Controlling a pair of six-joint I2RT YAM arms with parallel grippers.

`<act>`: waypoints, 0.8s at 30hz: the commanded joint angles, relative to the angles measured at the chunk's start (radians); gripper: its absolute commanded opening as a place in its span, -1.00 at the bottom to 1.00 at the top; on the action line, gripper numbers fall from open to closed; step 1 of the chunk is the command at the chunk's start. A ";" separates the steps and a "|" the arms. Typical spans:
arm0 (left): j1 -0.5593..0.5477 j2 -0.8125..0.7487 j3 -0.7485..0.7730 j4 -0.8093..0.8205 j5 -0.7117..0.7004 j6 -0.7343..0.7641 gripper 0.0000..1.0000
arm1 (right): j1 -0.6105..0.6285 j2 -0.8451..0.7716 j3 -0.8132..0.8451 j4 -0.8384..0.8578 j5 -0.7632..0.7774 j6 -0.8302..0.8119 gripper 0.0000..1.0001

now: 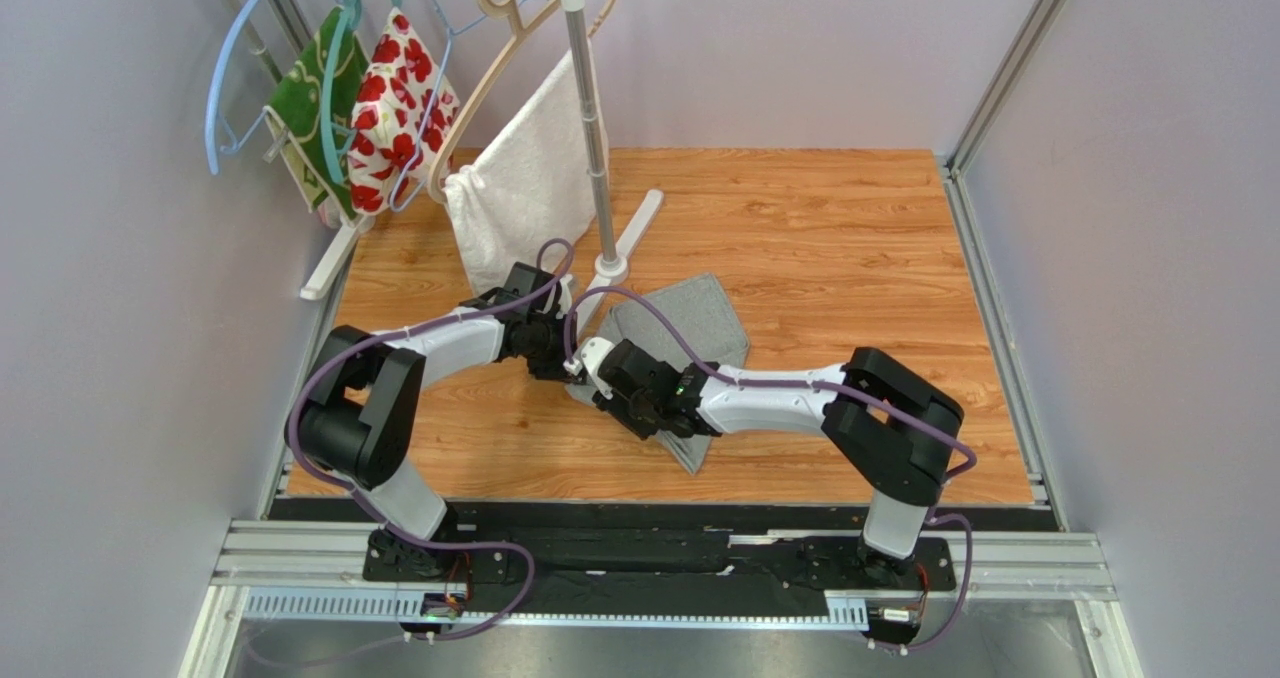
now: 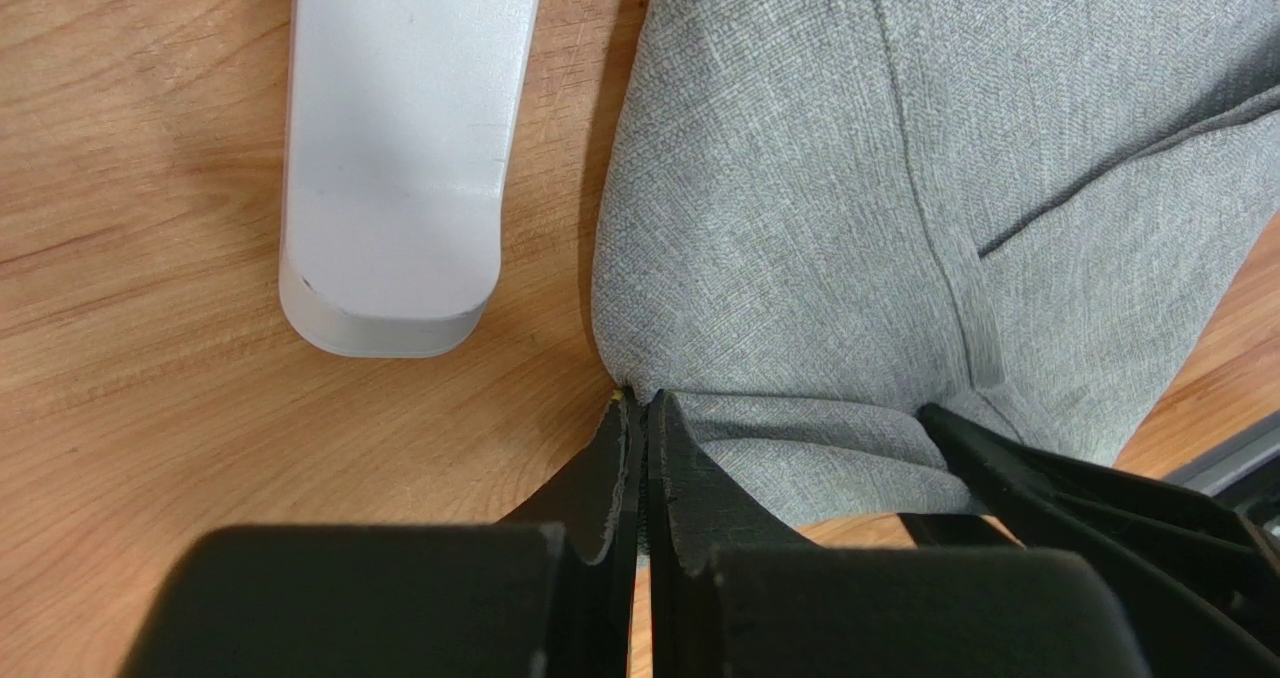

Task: Fold the napkin, place the utensils inside, and roll it up
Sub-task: Roll the napkin with the utensil

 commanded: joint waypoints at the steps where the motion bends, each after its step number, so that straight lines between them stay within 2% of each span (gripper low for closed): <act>1: 0.000 -0.010 -0.013 -0.016 -0.030 0.012 -1.00 | -0.049 0.037 0.032 -0.072 -0.218 0.025 -0.62; 3: 0.000 -0.035 -0.015 -0.013 -0.042 0.000 -1.00 | -0.077 0.041 0.024 -0.083 -0.305 0.051 -0.72; 5: 0.000 -0.070 -0.018 -0.013 -0.071 -0.017 -0.82 | -0.104 0.045 0.009 -0.088 -0.376 0.068 -0.78; 6: 0.000 -0.082 -0.019 -0.010 -0.084 -0.022 -0.58 | -0.114 0.049 0.006 -0.089 -0.397 0.074 -0.83; 8: 0.002 -0.127 -0.027 -0.004 -0.120 -0.040 -0.30 | -0.137 0.055 -0.007 -0.089 -0.471 0.088 -0.86; 9: 0.005 -0.142 -0.032 -0.002 -0.131 -0.048 -0.06 | -0.143 0.061 -0.008 -0.089 -0.491 0.097 -0.88; 12: 0.016 -0.207 -0.058 0.015 -0.168 -0.076 0.21 | -0.170 0.078 -0.005 -0.091 -0.580 0.111 -0.90; 17: 0.025 -0.312 -0.139 0.082 -0.148 -0.103 0.26 | -0.212 0.121 0.010 -0.089 -0.689 0.125 -0.93; 24: 0.025 -0.322 -0.194 0.127 -0.082 -0.108 0.24 | -0.261 0.169 0.030 -0.086 -0.773 0.145 -0.95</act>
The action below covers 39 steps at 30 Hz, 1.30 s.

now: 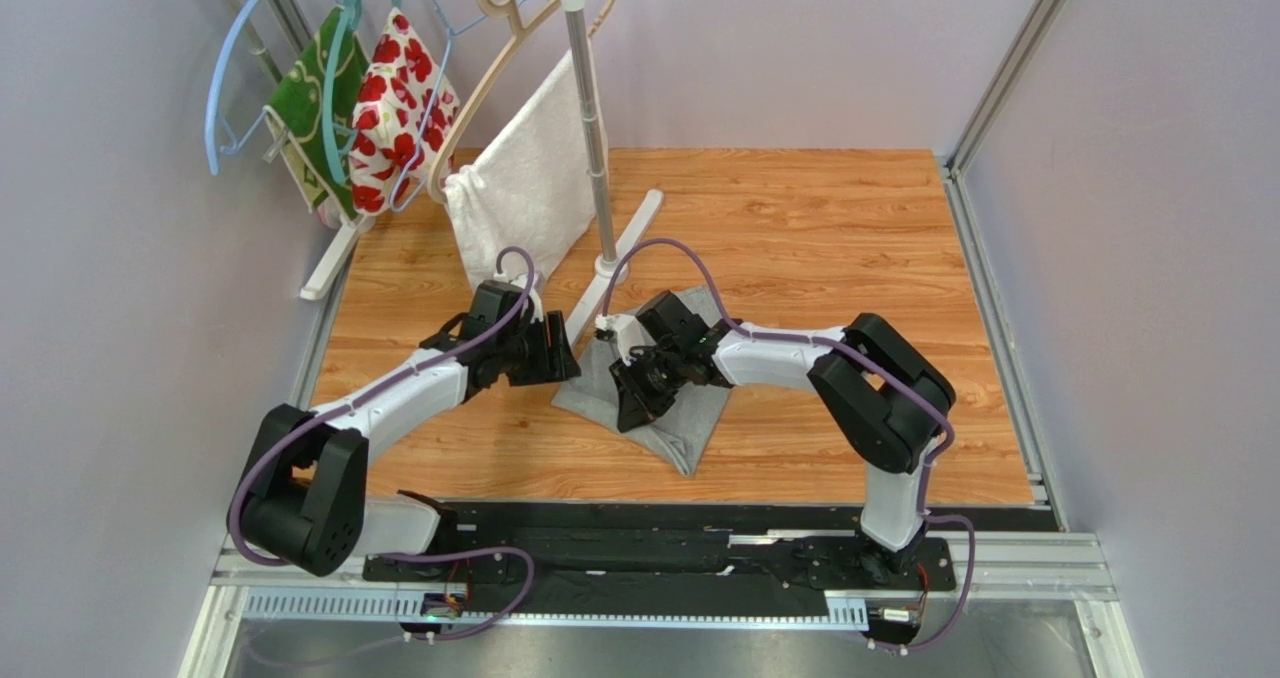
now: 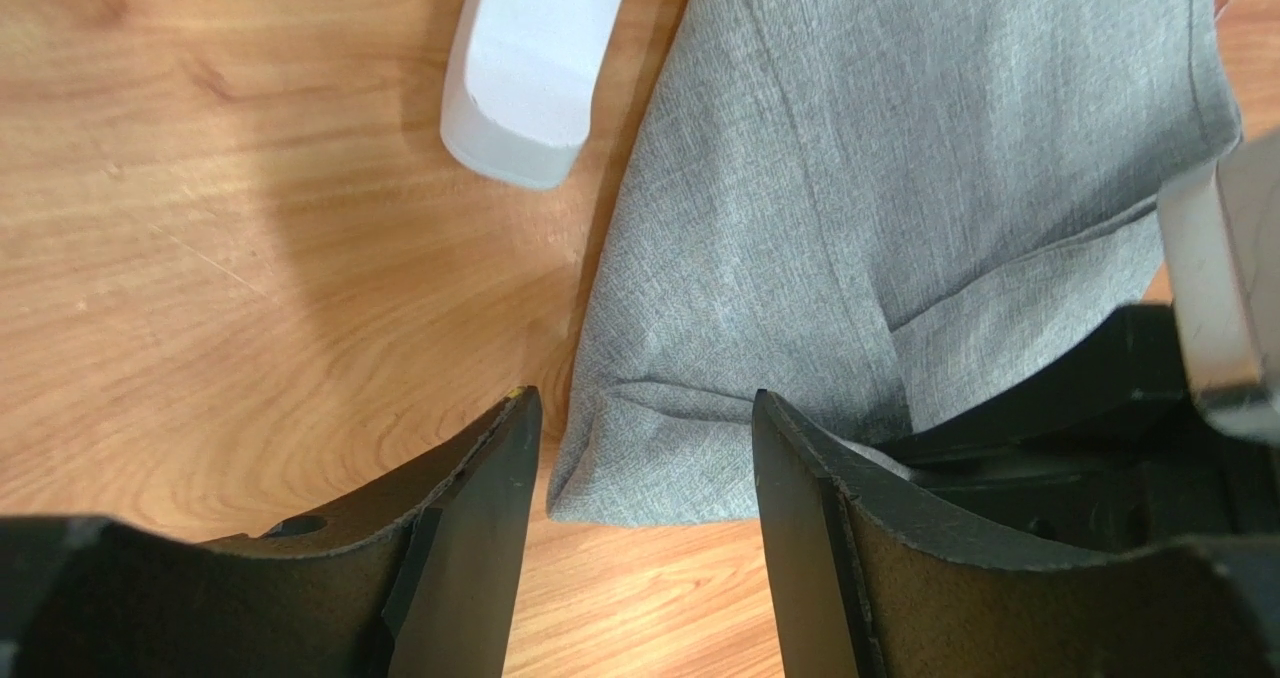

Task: Fold the napkin, place the utensils inside, and roll it up
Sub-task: Roll the napkin with the utensil

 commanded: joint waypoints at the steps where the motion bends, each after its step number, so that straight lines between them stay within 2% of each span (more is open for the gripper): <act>1: 0.004 0.001 -0.013 0.045 0.028 -0.013 0.24 | -0.024 0.087 -0.013 -0.084 -0.084 0.024 -0.95; 7: 0.004 0.047 -0.016 0.016 -0.022 -0.028 0.24 | -0.064 0.122 -0.011 -0.077 -0.143 0.029 -0.96; 19: 0.004 0.123 -0.050 0.091 0.045 -0.085 0.19 | -0.128 0.198 0.018 -0.050 -0.283 0.047 -0.96; 22: 0.004 0.152 -0.055 0.117 0.065 -0.094 0.02 | -0.131 0.208 0.027 -0.043 -0.300 0.052 -0.96; 23: 0.004 0.157 -0.055 0.117 0.068 -0.095 -0.20 | -0.134 0.210 0.029 -0.040 -0.303 0.055 -0.96; 25: 0.004 0.163 -0.061 0.114 0.073 -0.094 -0.36 | -0.136 0.210 0.033 -0.037 -0.306 0.060 -0.96; 26: 0.004 0.165 -0.061 0.113 0.074 -0.094 -0.59 | -0.137 0.211 0.036 -0.038 -0.308 0.060 -0.96; 28: 0.004 0.163 -0.064 0.108 0.076 -0.089 -0.77 | -0.139 0.213 0.043 -0.037 -0.306 0.060 -0.96; 29: 0.004 0.163 -0.064 0.106 0.078 -0.088 -0.96 | -0.139 0.211 0.046 -0.040 -0.306 0.063 -0.95; 33: 0.004 0.165 -0.055 0.090 0.102 -0.066 -1.00 | -0.139 0.170 0.058 -0.058 -0.289 0.061 -0.78; 34: 0.004 0.165 -0.049 0.074 0.102 -0.056 -1.00 | -0.140 0.159 0.064 -0.064 -0.280 0.060 -0.66; 35: 0.004 0.165 -0.044 0.070 0.102 -0.051 -1.00 | -0.142 0.149 0.078 -0.087 -0.275 0.060 -0.46; 39: 0.004 0.168 -0.035 0.053 0.094 -0.031 -1.00 | -0.143 0.075 0.121 -0.138 -0.229 0.052 -0.13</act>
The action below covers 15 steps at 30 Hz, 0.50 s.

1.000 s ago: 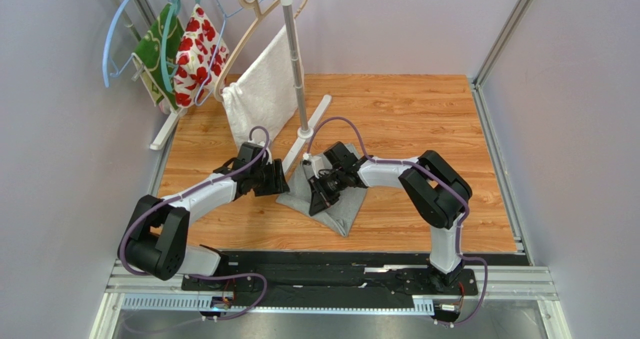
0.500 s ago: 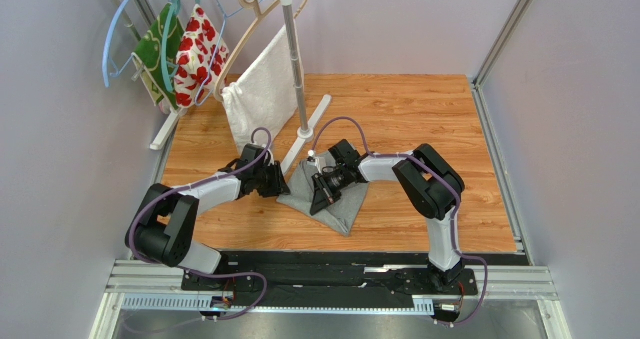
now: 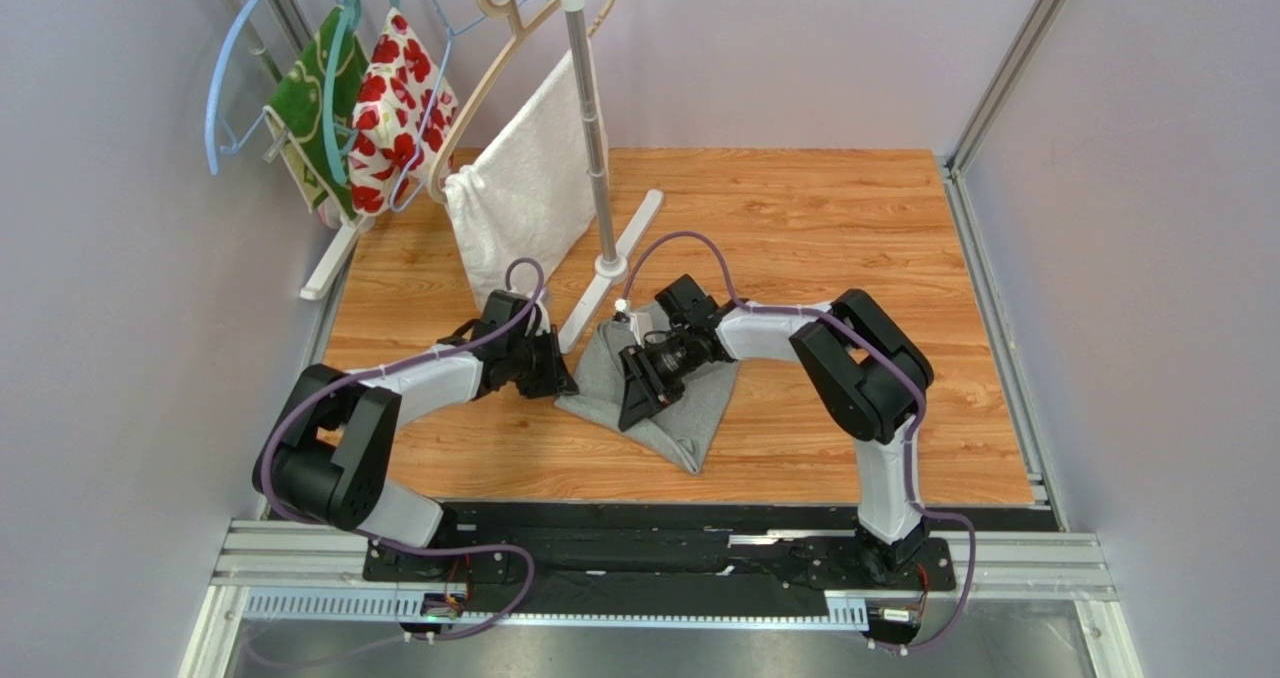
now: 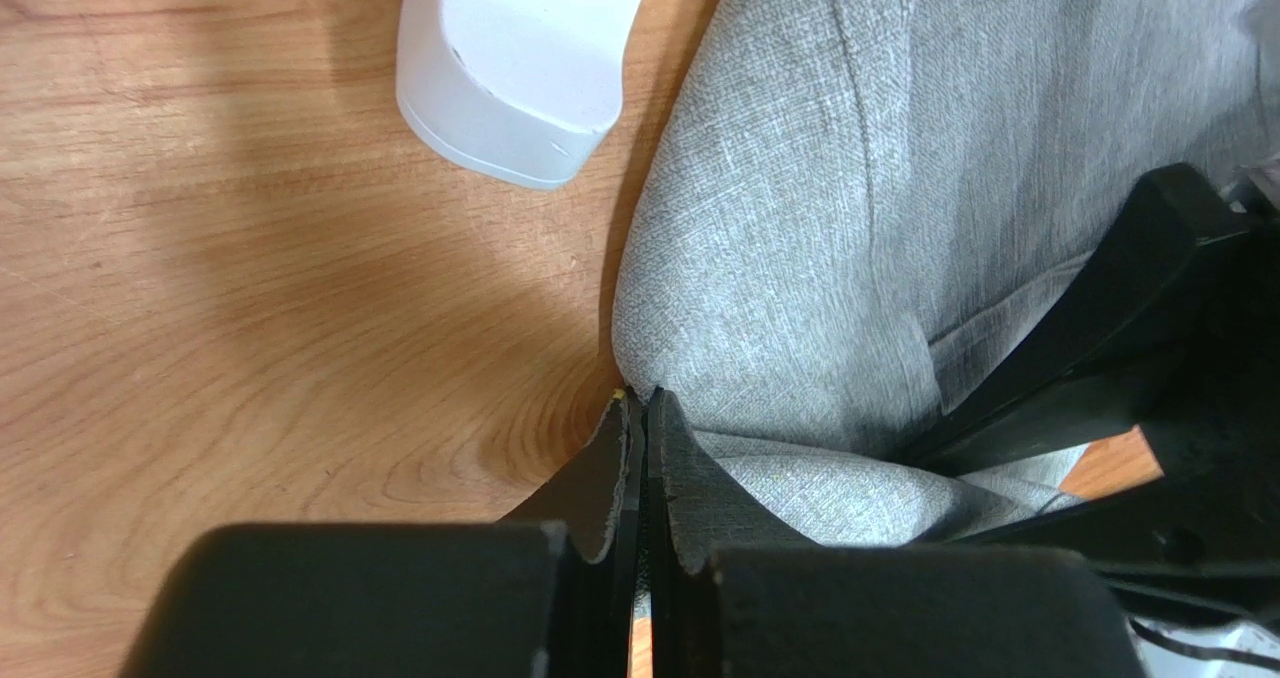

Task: Fold the napkin, place the utensils inside, and roll it up
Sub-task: Roll the napkin with the utensil

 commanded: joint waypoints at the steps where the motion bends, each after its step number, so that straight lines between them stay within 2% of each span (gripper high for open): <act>1: 0.002 0.017 0.009 -0.061 0.001 0.045 -1.00 | -0.004 -0.107 0.054 -0.103 0.154 -0.032 -0.10; 9: 0.002 0.023 0.013 -0.059 -0.004 0.043 -1.00 | 0.005 -0.350 0.060 -0.180 0.342 -0.002 -0.02; 15: 0.002 0.034 0.027 -0.064 -0.008 0.050 -1.00 | 0.146 -0.523 -0.056 -0.267 0.480 0.098 -0.04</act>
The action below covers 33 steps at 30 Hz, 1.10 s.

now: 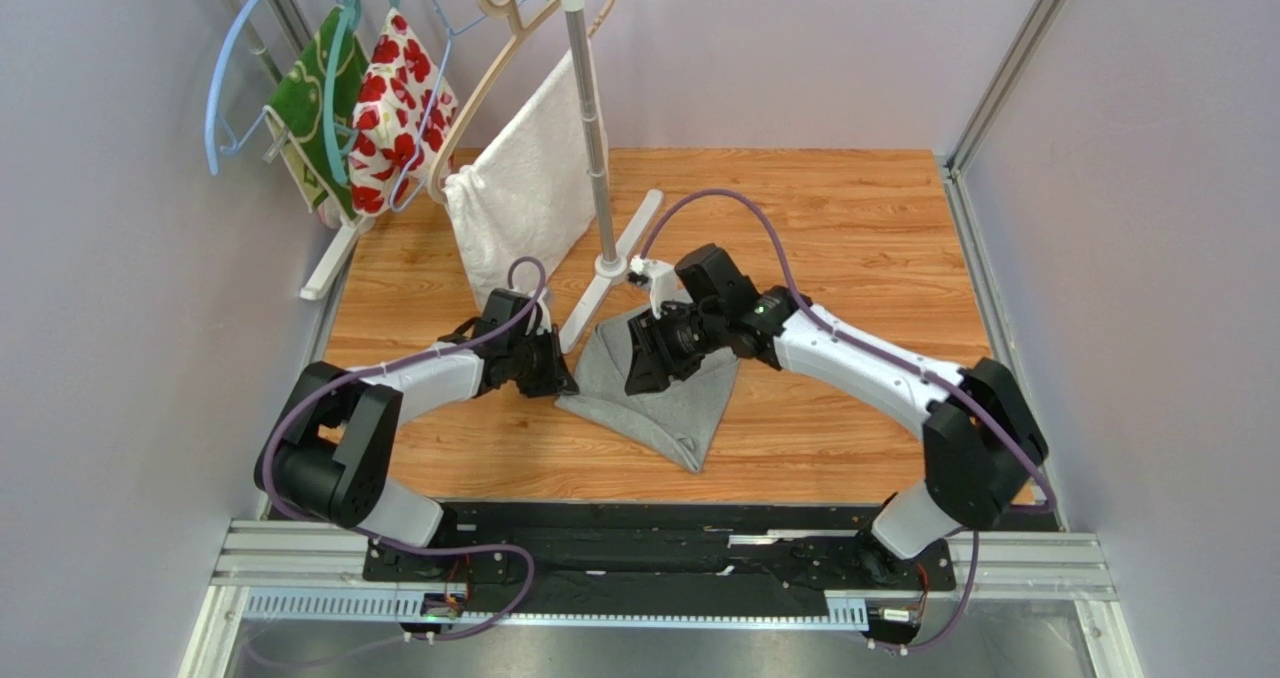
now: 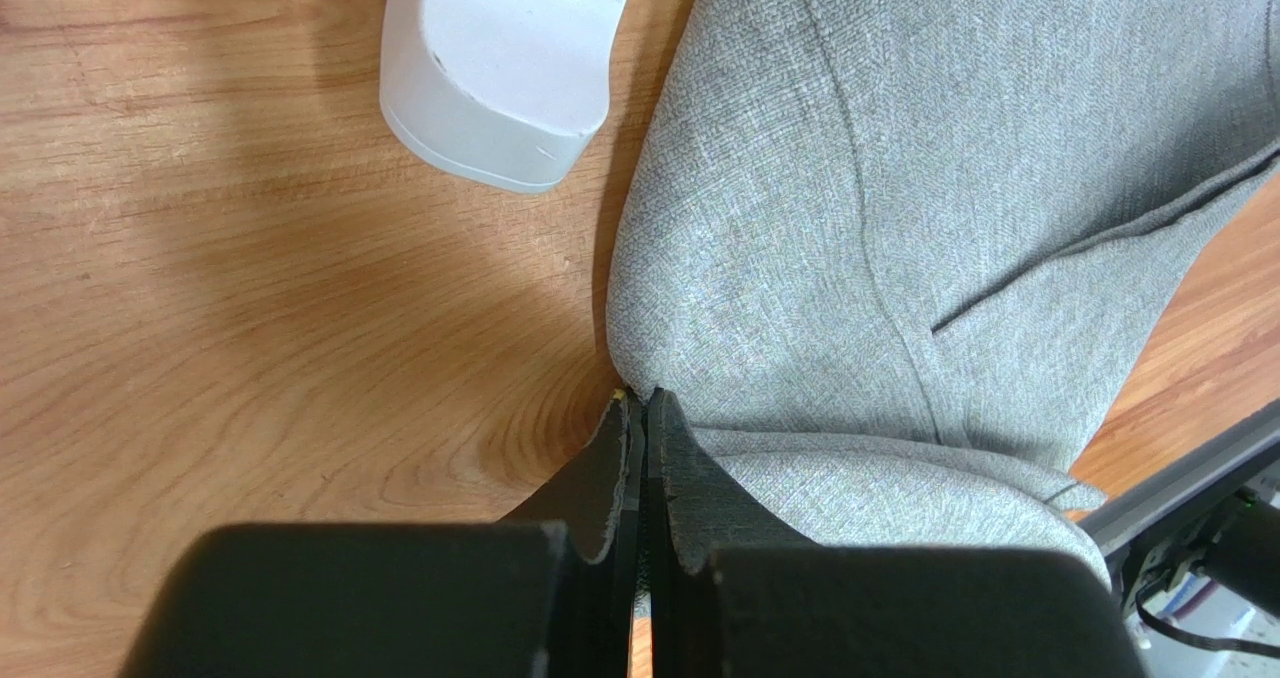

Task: Fold the napkin, place the utensils inside, and roll it up
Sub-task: Roll the napkin with the utensil

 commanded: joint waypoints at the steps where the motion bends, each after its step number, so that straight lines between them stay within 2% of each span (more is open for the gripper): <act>1: 0.001 0.025 0.020 -0.053 -0.018 0.031 -1.00 | 0.130 -0.106 -0.118 -0.077 0.124 0.126 -0.03; 4: 0.001 0.026 0.026 -0.059 -0.021 0.036 -1.00 | 0.205 -0.158 -0.176 -0.072 0.158 0.185 -0.04; 10: 0.001 0.028 0.040 -0.073 -0.022 0.048 -1.00 | 0.243 -0.184 -0.270 -0.057 0.181 0.272 -0.06; 18: 0.001 0.023 0.049 -0.088 -0.029 0.057 -1.00 | 0.230 -0.140 -0.270 -0.112 0.283 0.202 -0.08; 33: 0.001 0.028 0.053 -0.096 -0.030 0.063 -1.00 | 0.154 -0.062 -0.299 -0.058 0.284 0.127 -0.10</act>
